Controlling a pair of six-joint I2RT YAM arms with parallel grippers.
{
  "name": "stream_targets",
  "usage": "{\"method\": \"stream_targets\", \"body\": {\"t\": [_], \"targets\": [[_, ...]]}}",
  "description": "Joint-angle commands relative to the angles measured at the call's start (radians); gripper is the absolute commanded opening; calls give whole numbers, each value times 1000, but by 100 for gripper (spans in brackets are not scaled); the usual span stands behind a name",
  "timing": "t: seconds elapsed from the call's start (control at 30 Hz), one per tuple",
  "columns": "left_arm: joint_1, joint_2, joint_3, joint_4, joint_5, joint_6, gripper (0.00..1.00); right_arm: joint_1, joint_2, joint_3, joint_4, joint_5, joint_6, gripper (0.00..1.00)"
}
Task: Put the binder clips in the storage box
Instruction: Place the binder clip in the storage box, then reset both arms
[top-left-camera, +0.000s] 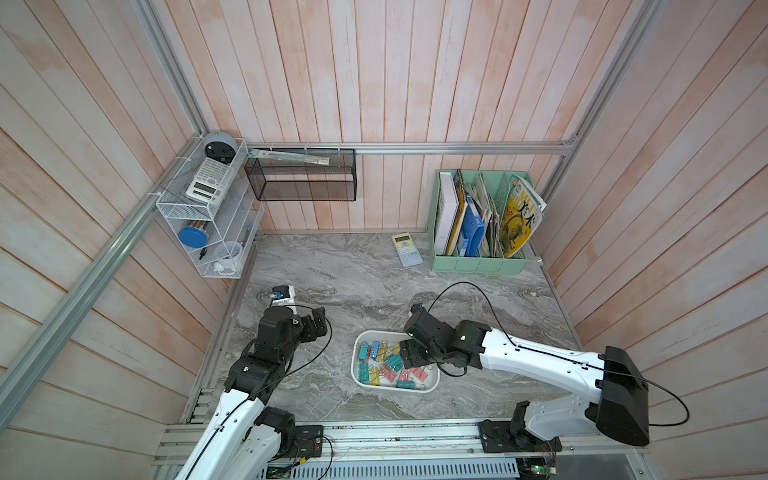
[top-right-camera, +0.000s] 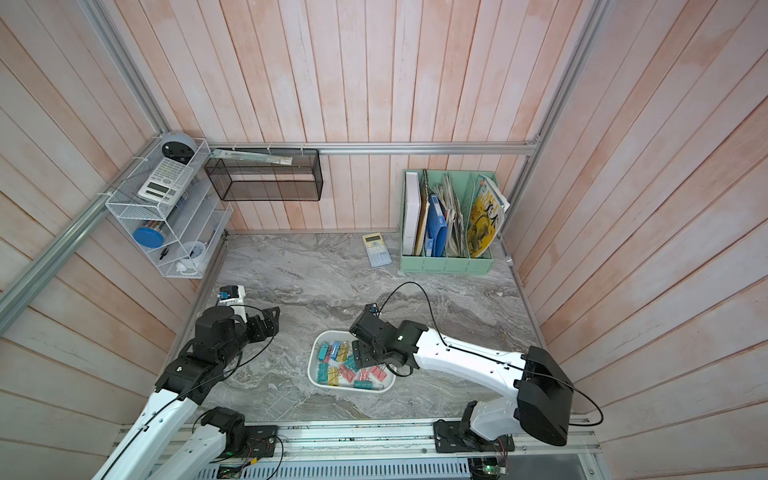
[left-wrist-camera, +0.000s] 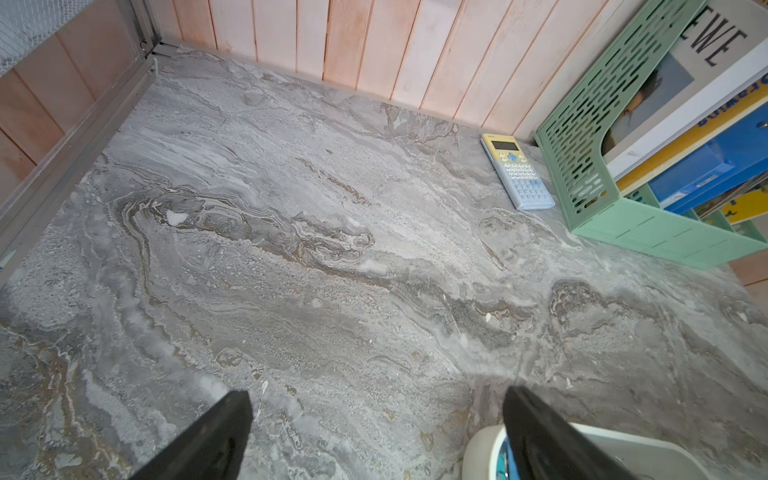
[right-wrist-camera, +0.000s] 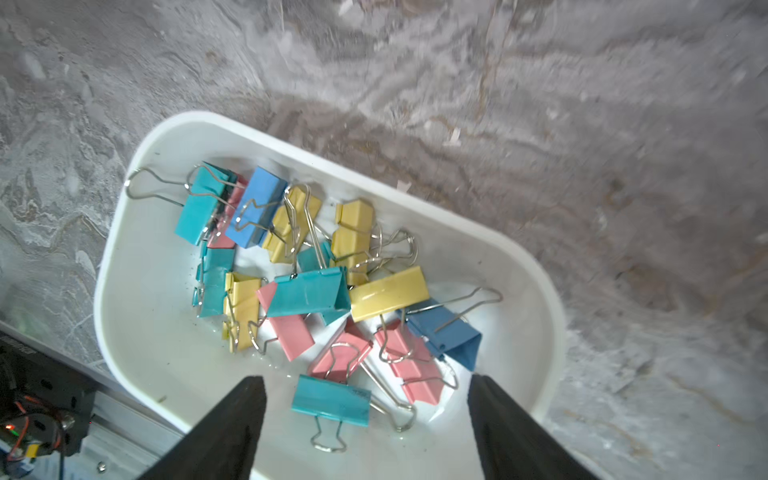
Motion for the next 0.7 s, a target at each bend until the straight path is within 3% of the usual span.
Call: {"method": "stream_targets", "body": {"t": [0.0, 0.1, 0.17, 0.23, 0.3, 0.37, 0.4, 0.47, 0.57, 0.67], "targets": [[2, -31, -44, 56, -75, 79, 100, -1, -129, -18, -43, 317, 28, 88], [3, -16, -90, 177, -187, 217, 100, -38, -288, -195, 218, 650, -139, 96], [11, 34, -129, 312, -245, 318, 100, -142, -368, -346, 445, 811, -230, 97], [43, 126, -173, 480, -264, 370, 100, -353, -406, -455, 601, 756, -297, 98], [97, 231, -173, 574, -219, 379, 100, -542, -391, -530, 749, 612, -417, 98], [132, 323, -148, 625, -213, 370, 100, -664, -324, -586, 922, 500, -532, 98], [145, 363, -144, 672, -205, 360, 100, -726, -290, -545, 882, 483, -486, 97], [178, 424, -150, 774, -174, 352, 100, -809, -203, -478, 868, 419, -552, 98], [239, 532, -142, 905, -143, 303, 100, -855, -69, -444, 997, 387, -701, 98], [271, 646, -113, 995, -113, 290, 100, -945, 43, -439, 1099, 233, -717, 98]]}}
